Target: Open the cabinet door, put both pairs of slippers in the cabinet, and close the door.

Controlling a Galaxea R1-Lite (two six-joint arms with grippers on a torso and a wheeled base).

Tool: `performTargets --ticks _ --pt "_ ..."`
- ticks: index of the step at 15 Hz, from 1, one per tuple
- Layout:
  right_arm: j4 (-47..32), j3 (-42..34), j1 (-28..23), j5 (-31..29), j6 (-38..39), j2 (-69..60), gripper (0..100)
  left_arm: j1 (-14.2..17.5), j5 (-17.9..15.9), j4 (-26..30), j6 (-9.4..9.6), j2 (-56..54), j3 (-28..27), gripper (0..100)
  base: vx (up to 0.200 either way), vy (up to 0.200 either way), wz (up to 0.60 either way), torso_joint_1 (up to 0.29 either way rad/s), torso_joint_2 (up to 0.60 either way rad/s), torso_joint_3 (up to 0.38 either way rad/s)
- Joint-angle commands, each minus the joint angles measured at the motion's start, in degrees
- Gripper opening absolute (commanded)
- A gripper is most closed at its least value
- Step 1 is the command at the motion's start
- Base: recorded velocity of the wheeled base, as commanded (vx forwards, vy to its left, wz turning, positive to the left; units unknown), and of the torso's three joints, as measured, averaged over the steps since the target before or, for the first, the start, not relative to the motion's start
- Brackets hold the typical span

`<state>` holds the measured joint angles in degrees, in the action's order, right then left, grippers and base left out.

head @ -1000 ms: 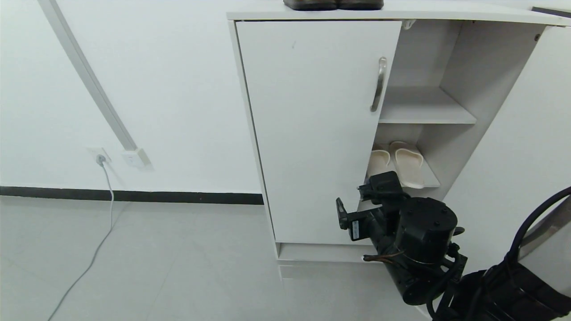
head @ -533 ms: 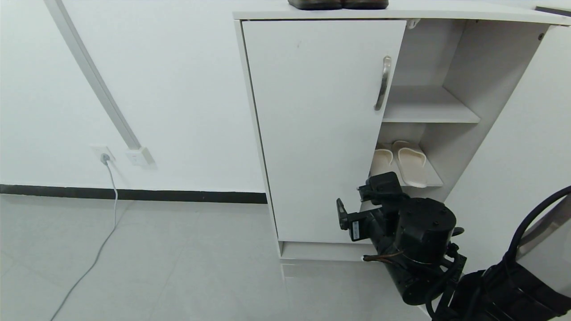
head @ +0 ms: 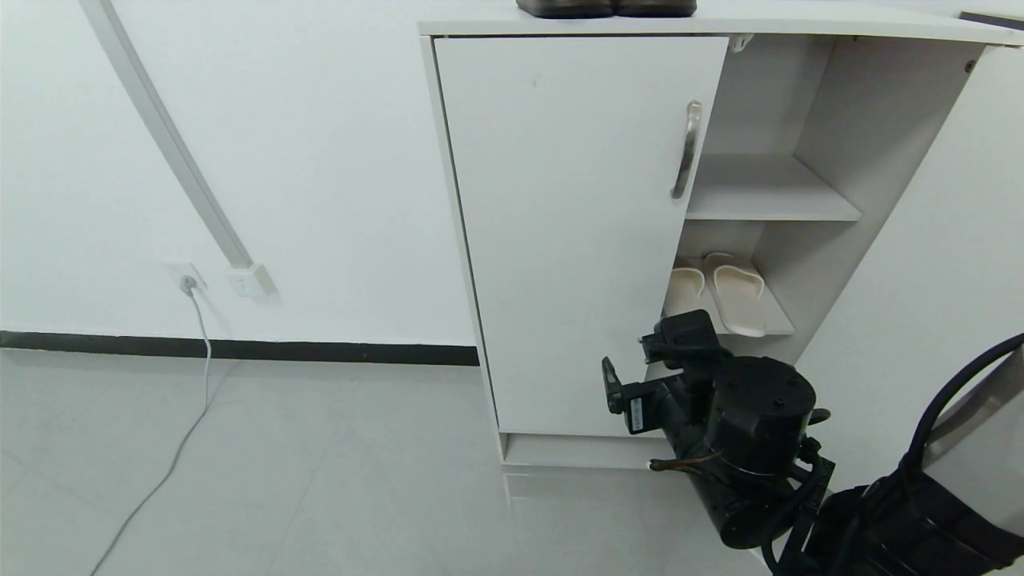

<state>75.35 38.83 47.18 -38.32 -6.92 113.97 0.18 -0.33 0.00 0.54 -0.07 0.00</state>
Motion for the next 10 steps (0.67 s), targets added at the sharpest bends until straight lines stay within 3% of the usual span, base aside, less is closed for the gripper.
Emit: performTargets --ticks 1,6,10 --pt "0.1 0.0 0.1 0.0 0.0 0.3 100 0.0 0.0 0.0 -0.01 0.1 0.0 0 0.0 0.0 0.0 0.0 0.0 0.0" --pt "0.1 0.2 0.0 0.0 0.0 0.2 100 0.0 0.0 0.0 -0.01 0.1 0.0 0 0.0 0.0 0.0 0.0 0.0 0.0" --pt "0.1 0.3 0.1 0.0 0.0 0.2 100 0.0 0.0 0.0 -0.01 0.1 0.0 0 0.0 0.0 0.0 0.017 -0.21 -0.304"
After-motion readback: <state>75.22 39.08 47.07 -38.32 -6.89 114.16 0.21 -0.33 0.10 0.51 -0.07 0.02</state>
